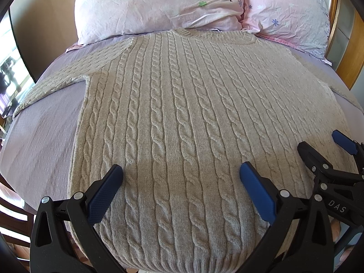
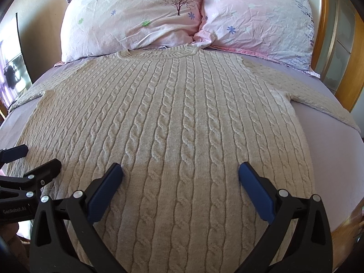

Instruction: Fold small clothes

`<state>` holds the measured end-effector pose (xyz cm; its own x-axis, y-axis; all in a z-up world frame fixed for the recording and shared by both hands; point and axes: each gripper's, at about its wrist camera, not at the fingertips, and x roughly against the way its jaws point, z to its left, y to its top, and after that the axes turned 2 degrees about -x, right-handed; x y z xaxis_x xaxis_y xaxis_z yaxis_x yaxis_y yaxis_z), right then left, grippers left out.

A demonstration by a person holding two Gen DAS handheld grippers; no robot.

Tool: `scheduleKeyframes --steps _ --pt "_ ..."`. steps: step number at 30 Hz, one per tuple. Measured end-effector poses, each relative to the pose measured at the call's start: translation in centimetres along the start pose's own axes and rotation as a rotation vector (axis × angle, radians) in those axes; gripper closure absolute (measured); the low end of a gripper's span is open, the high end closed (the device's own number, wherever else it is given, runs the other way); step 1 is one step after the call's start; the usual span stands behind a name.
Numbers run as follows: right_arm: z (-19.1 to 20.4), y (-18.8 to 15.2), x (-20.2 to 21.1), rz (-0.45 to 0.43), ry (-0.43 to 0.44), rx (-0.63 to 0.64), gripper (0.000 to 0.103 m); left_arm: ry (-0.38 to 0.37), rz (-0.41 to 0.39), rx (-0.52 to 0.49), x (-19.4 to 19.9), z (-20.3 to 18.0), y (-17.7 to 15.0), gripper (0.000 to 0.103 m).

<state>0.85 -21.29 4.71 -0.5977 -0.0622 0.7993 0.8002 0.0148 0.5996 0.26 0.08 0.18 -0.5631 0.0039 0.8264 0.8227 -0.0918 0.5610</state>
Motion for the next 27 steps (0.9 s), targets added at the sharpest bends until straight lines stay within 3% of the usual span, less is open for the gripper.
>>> scheduleKeyframes --steps 2,4,6,8,11,12,14,18,20,22,25,26,27 --pt "0.0 -0.6 0.4 -0.03 0.05 0.047 0.002 -0.003 0.011 -0.002 0.0 -0.1 0.2 0.001" --pt "-1.5 0.2 0.5 -0.003 0.133 0.084 0.002 -0.004 0.036 -0.01 -0.4 -0.1 1.0 0.001" --pt "-5.7 1.9 1.6 -0.034 0.181 -0.028 0.002 -0.02 0.053 -0.023 -0.7 0.0 1.8 0.001" --pt "-12.4 3.9 3.5 -0.133 0.179 -0.228 0.002 -0.035 0.022 -0.002 -0.2 1.0 1.9 0.001" --pt "-24.2 5.7 4.4 -0.208 0.021 -0.569 0.005 -0.026 -0.083 0.055 0.5 3.0 3.0 0.001" --pt "-27.7 5.8 4.1 -0.203 -0.035 -0.666 0.019 -0.021 -0.122 0.08 0.8 3.9 3.4 0.001" --pt "-34.4 5.7 2.9 -0.179 -0.087 -0.848 0.037 -0.018 -0.208 0.13 1.3 5.8 4.2 0.001" --pt "-43.1 4.7 0.2 -0.147 -0.145 -1.103 0.048 -0.048 -0.341 0.214 1.6 9.6 5.1 0.001" --pt "-45.1 4.4 -0.8 -0.146 -0.163 -1.149 0.048 -0.038 -0.368 0.25 1.5 11.6 5.5 0.001" --pt "-46.7 3.8 -2.2 -0.146 -0.158 -1.208 0.057 -0.001 -0.361 0.286 1.3 13.5 5.7 0.001" --pt "-48.0 3.8 -3.4 -0.175 -0.181 -1.24 0.081 0.024 -0.35 0.351 0.6 16.7 5.4 0.001" --pt "-48.4 4.1 -4.2 -0.167 -0.178 -1.24 0.094 0.036 -0.358 0.379 0.8 17.8 4.8 0.001" --pt "-48.6 4.5 -4.5 -0.168 -0.173 -1.237 0.095 0.05 -0.367 0.41 0.8 18.9 4.6 0.001"
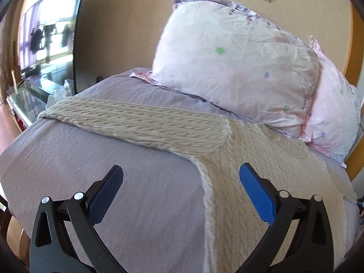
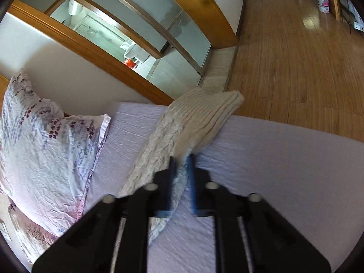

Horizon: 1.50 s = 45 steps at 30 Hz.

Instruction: Fold small clothes

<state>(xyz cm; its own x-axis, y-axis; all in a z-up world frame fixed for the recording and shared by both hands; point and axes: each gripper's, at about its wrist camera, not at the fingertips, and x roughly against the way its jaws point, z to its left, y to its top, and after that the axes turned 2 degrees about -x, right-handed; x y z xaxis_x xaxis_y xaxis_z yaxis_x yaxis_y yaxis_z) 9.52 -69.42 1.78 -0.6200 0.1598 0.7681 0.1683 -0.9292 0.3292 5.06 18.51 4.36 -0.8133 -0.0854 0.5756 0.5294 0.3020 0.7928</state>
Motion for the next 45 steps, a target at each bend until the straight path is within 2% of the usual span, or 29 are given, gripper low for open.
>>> scheduleKeyframes --steps 1,3,5,8,11,12,14,16,17,18,19,20,21,22,27,30,31,32,33,34,35,37,39,41,43,45 --pt "0.5 -0.3 0.4 -0.016 -0.005 0.012 0.095 0.02 -0.008 0.025 0.2 1.1 0.1 0.001" --pt "3.1 -1.5 2.8 -0.08 0.044 0.114 0.096 0.048 -0.02 0.082 0.6 3.2 0.6 0.001" --pt "8.4 -4.5 5.2 -0.125 0.156 0.277 0.096 0.03 -0.042 0.146 0.9 5.3 1.1 0.001" --pt "17.0 -11.8 8.7 -0.084 0.397 0.513 0.096 0.023 -0.079 0.266 1.0 8.2 1.8 0.001" --pt "24.3 -21.6 10.6 0.049 0.618 0.722 0.096 0.029 -0.053 0.365 0.2 10.5 2.6 0.001" --pt "26.4 -25.8 10.7 0.128 0.691 0.782 0.096 0.038 -0.048 0.382 -0.1 11.0 2.8 0.001" --pt "29.1 -32.8 10.0 0.296 0.764 0.902 0.092 0.058 -0.031 0.394 -0.8 11.7 3.3 0.001" --pt "30.6 -40.1 8.5 0.5 0.767 1.031 0.08 0.047 0.003 0.42 -1.8 12.6 3.9 0.001" --pt "30.7 -42.3 8.0 0.575 0.772 1.052 0.066 0.032 0.019 0.445 -2.4 13.1 4.1 0.002" --pt "30.6 -43.3 7.8 0.606 0.786 1.048 0.058 0.014 0.033 0.477 -2.9 13.8 4.3 0.006" --pt "30.4 -43.1 7.9 0.598 0.808 1.025 0.053 -0.001 0.052 0.51 -3.5 14.5 4.4 0.015" --pt "30.3 -42.5 8.0 0.565 0.819 1.007 0.041 -0.013 0.078 0.543 -4.3 15.3 4.5 0.022" --pt "30.1 -41.3 8.3 0.517 0.822 0.984 0.03 -0.023 0.105 0.582 -5.0 16.2 4.5 0.024" --pt "30.1 -39.6 8.1 0.469 0.82 0.958 0.027 -0.021 0.126 0.62 -5.7 17.0 4.3 0.027" --pt "26.7 -32.8 7.8 0.374 0.762 0.875 0.026 -0.07 0.09 0.77 -6.5 20.6 4.8 0.032" --pt "25.0 -29.7 8.1 0.315 0.749 0.812 0.024 -0.08 0.091 0.846 -7.2 22.4 5.3 0.039" --pt "24.7 -28.6 8.2 0.297 0.749 0.793 0.023 -0.074 0.095 0.864 -7.5 22.8 5.5 0.043" --pt "24.3 -27.8 8.4 0.281 0.754 0.78 0.022 -0.058 0.104 0.87 -7.7 23.1 5.8 0.054" --pt "23.9 -27.3 8.6 0.266 0.761 0.776 0.021 -0.021 0.125 0.865 -8.0 23.1 6.1 0.061" --pt "23.8 -26.9 8.8 0.25 0.766 0.781 0.02 0.023 0.154 0.845 -8.4 22.8 6.6 0.077" --pt "23.6 -26.4 9.3 0.23 0.768 0.792 0.019 0.048 0.165 0.809 -8.6 22.1 7.3 0.088" --pt "23.5 -26.1 9.7 0.206 0.767 0.814 0.018 0.029 0.134 0.67 -8.1 18.0 9.5 0.092" --pt "23.6 -25.8 10.0 0.189 0.77 0.821 0.017 -0.056 0.082 0.459 -7.0 11.5 11.9 0.093" --pt "23.6 -25.6 10.0 0.173 0.772 0.816 0.017 -0.2 0.046 0.227 -5.8 3.0 12.7 0.094" --pt "23.7 -25.8 9.5 0.191 0.783 0.795 0.017 -0.354 0.046 -0.011 -4.7 -6.3 11.3 0.094" --pt "23.9 -26.7 8.4 0.244 0.79 0.787 0.017 -0.513 0.088 -0.22 -4.6 -14.9 7.7 0.094"
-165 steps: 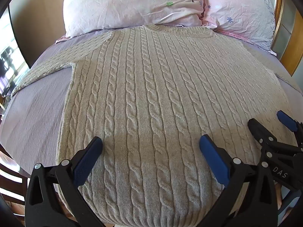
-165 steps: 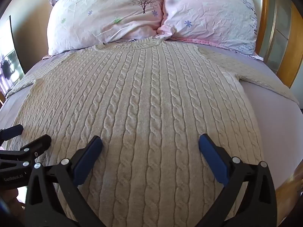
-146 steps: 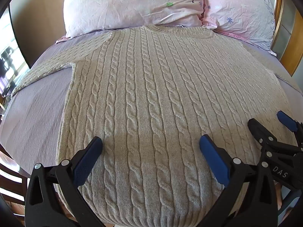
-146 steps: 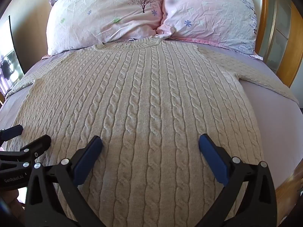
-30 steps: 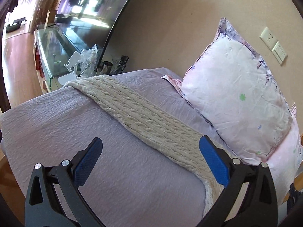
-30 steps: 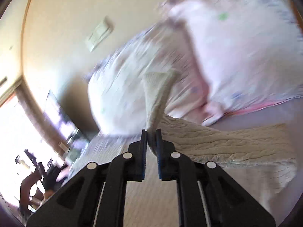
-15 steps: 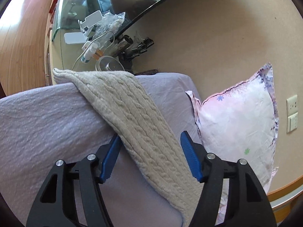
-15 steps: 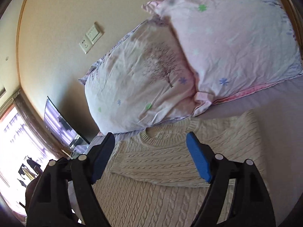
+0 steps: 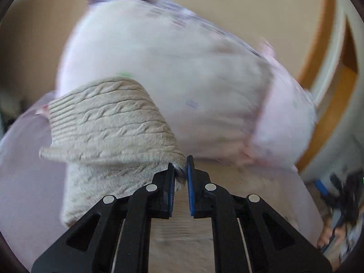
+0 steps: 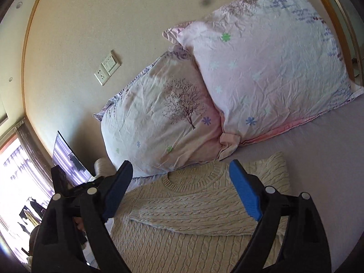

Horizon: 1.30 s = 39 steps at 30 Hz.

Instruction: Fold small clothes

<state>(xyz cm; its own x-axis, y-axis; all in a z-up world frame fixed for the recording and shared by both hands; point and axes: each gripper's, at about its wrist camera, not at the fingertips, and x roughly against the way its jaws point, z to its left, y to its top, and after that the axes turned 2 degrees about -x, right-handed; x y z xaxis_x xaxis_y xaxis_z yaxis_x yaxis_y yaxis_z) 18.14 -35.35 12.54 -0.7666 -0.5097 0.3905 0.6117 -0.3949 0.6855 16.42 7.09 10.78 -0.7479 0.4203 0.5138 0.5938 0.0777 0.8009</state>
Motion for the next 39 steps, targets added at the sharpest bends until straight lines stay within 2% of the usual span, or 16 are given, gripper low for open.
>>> scheduleKeyframes --steps 2,4,8,9,11,12,18,21,22,23,24,27,31,34,38,39 --pt "-0.5 -0.8 -1.8 0.063 -0.002 -0.016 0.017 -0.104 0.138 -0.128 -4.6 -5.9 -2.8 0.094" --pt "-1.6 -1.5 -3.1 0.123 -0.038 -0.051 0.017 -0.128 0.269 -0.22 -7.9 -9.2 -5.7 0.094" --pt "-4.7 -1.7 -3.6 0.191 -0.112 -0.138 0.031 -0.051 0.214 -0.295 -5.5 -9.0 -7.4 0.089" --pt "-5.2 -1.7 -3.8 0.206 -0.131 -0.147 0.035 -0.035 0.186 -0.279 -4.2 -8.1 -7.3 0.081" --pt "-6.0 -1.7 -4.9 0.242 -0.152 -0.171 0.041 0.016 0.126 -0.23 -1.0 -5.8 -7.0 0.04" --pt "-6.2 -1.6 -5.6 0.265 -0.16 -0.187 0.043 0.055 0.106 -0.211 0.3 -5.0 -7.2 0.036" --pt "-5.1 -1.4 -12.9 0.386 -0.15 -0.268 0.043 0.179 0.169 -0.045 4.6 0.6 -9.7 0.03" --pt "-4.8 -1.5 -16.8 0.412 -0.216 -0.291 0.046 0.214 0.194 0.034 5.8 2.3 -11.7 0.029" --pt "-4.8 -1.6 -18.0 0.415 -0.239 -0.288 0.052 0.213 0.202 0.062 6.4 3.1 -12.5 0.029" --pt "-4.8 -1.7 -18.9 0.42 -0.257 -0.27 0.079 0.203 0.214 0.091 6.5 3.6 -13.0 0.029" --pt "-4.7 -1.6 -19.4 0.417 -0.27 -0.243 0.095 0.192 0.223 0.115 6.7 4.0 -13.4 0.029" --pt "-4.1 -1.0 -16.0 0.293 -0.206 -0.23 0.097 0.157 0.207 0.145 7.2 4.7 -14.1 0.029" --pt "-4.3 -2.2 -6.5 0.137 -0.199 -0.231 0.097 0.087 0.189 0.161 8.1 5.2 -15.0 0.029" --pt "-6.4 -4.4 -1.6 0.129 -0.293 -0.269 0.09 0.047 0.168 0.165 8.4 5.2 -15.5 0.029" --pt "-8.3 -6.6 4.3 0.104 -0.341 -0.303 0.04 -0.068 0.154 0.205 9.2 5.1 -16.7 0.03" --pt "-8.8 -6.9 5.6 0.111 -0.358 -0.296 0.04 -0.096 0.152 0.215 9.4 5.0 -17.0 0.031"
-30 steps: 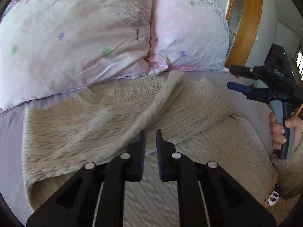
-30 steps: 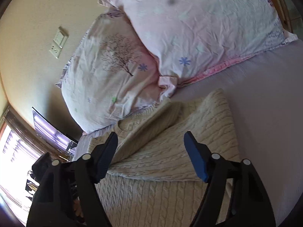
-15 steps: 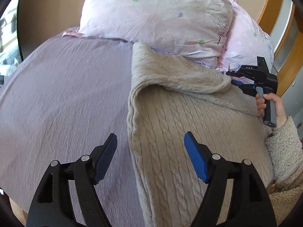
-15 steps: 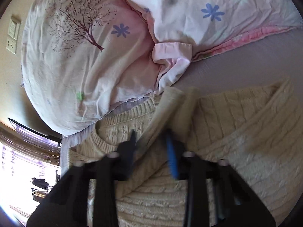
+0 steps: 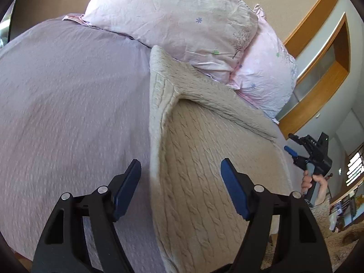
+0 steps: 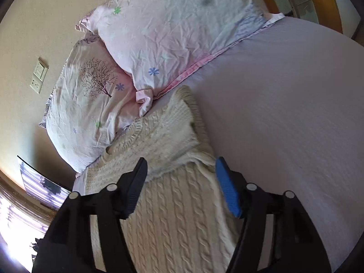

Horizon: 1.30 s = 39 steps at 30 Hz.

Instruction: Fold small clothes

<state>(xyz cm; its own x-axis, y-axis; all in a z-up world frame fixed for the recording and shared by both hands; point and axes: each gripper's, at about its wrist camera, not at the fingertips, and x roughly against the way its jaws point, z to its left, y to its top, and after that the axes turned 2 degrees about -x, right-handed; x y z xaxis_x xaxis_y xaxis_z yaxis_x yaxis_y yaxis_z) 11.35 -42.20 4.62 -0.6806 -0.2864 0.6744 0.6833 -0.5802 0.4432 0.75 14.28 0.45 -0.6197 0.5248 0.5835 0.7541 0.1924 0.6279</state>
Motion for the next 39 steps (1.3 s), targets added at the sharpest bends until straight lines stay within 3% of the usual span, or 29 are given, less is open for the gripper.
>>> scheduleKeyframes --steps 4,6,8,12,17,18,19,20,21,22,23,27,30,33,36,39 --pt "-2.9 -2.3 1.1 0.146 0.027 -0.005 0.044 -0.086 0.015 -0.004 0.9 -0.6 -1.8 0.042" --pt "-3.9 -4.2 1.4 0.233 0.099 -0.027 0.057 -0.125 0.011 -0.015 1.7 -1.2 -3.0 0.043" --pt "-4.5 -6.3 2.5 0.291 0.2 -0.033 0.06 -0.168 0.002 -0.022 2.7 -1.7 -4.4 0.043" --pt "-5.2 -9.6 5.3 0.376 0.344 0.015 0.063 -0.269 0.018 0.026 4.1 -1.6 -7.5 0.044" --pt "-5.8 -12.3 7.0 0.441 0.404 0.055 0.065 -0.322 0.015 0.064 4.7 -1.5 -9.9 0.044" --pt "-5.6 -12.7 6.9 0.457 0.392 0.072 0.071 -0.323 0.025 0.06 4.5 -1.7 -10.2 0.044" --pt "-5.4 -13.2 6.7 0.477 0.384 0.092 0.076 -0.318 0.036 0.052 4.3 -2.1 -10.3 0.048" --pt "-5.0 -13.5 6.5 0.494 0.382 0.11 0.092 -0.31 0.049 0.044 4.1 -2.4 -10.3 0.057" --pt "-4.5 -13.6 6.3 0.495 0.388 0.124 0.095 -0.303 0.06 0.041 3.9 -2.7 -10.2 0.064" --pt "-3.8 -13.4 6.4 0.482 0.41 0.139 0.096 -0.295 0.068 0.048 3.7 -2.8 -9.9 0.083" --pt "-2.9 -12.7 6.5 0.46 0.434 0.15 0.096 -0.285 0.071 0.055 3.6 -3.0 -9.3 0.093" --pt "1.6 -6.9 6.5 0.322 0.518 0.218 0.096 -0.271 0.018 0.021 3.8 -4.1 -4.8 0.095" --pt "5.0 -1.9 4.8 0.195 0.55 0.244 0.096 -0.236 -0.078 0.011 3.2 -4.4 1.0 0.095" --pt "6.4 3.3 0.8 0.086 0.557 0.197 0.096 -0.187 -0.167 0.069 -0.1 -3.3 8.1 0.095" --pt "6.5 7.6 -5.1 0.032 0.476 0.103 0.096 -0.071 -0.186 0.107 -5.9 -2.2 14.4 0.095" --pt "5.7 9.6 -11.7 0.074 0.371 -0.009 0.096 0.047 -0.116 0.126 -12.2 -0.9 17.7 0.095"
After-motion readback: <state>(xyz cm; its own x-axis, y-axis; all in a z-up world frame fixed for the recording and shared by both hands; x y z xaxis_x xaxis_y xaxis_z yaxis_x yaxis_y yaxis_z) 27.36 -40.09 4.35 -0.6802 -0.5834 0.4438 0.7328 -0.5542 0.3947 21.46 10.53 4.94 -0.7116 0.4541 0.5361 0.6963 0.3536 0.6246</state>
